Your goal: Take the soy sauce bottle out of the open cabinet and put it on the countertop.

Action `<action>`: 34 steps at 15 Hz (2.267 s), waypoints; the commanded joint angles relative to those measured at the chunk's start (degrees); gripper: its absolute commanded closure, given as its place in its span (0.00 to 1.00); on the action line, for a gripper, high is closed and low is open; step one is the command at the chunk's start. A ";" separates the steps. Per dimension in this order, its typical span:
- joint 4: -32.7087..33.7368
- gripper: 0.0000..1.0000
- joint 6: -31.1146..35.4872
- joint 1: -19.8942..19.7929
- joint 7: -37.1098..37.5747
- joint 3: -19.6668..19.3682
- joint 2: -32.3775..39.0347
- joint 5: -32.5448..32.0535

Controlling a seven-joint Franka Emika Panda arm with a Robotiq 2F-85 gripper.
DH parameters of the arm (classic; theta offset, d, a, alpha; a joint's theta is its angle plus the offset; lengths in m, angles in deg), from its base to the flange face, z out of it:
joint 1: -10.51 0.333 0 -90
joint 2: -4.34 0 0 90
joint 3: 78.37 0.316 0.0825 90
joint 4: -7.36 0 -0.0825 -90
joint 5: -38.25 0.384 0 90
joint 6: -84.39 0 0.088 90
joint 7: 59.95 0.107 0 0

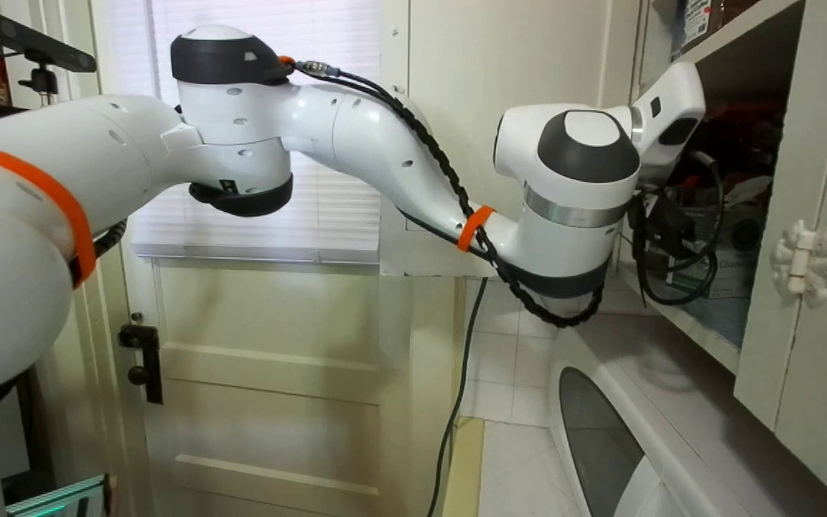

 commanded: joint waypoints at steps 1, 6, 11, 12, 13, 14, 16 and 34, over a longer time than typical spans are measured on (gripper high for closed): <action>1.97 0.00 0.17 -1.82 -4.83 1.88 -1.78 6.47; 3.39 0.00 0.29 -3.00 -8.71 2.80 -3.50 12.14; 4.82 0.00 -0.01 -4.32 -11.11 3.37 -4.76 15.44; 5.12 0.00 0.03 -4.58 -11.46 3.48 -4.97 15.93; 5.42 0.00 0.04 -4.83 -11.72 3.57 -5.25 16.38; 5.68 0.00 -0.02 -5.03 -11.98 3.70 -5.38 16.67; 6.16 0.00 -0.16 -5.40 -12.56 3.90 -5.72 17.18; 7.50 0.90 0.05 -6.50 -15.67 4.18 -7.19 18.64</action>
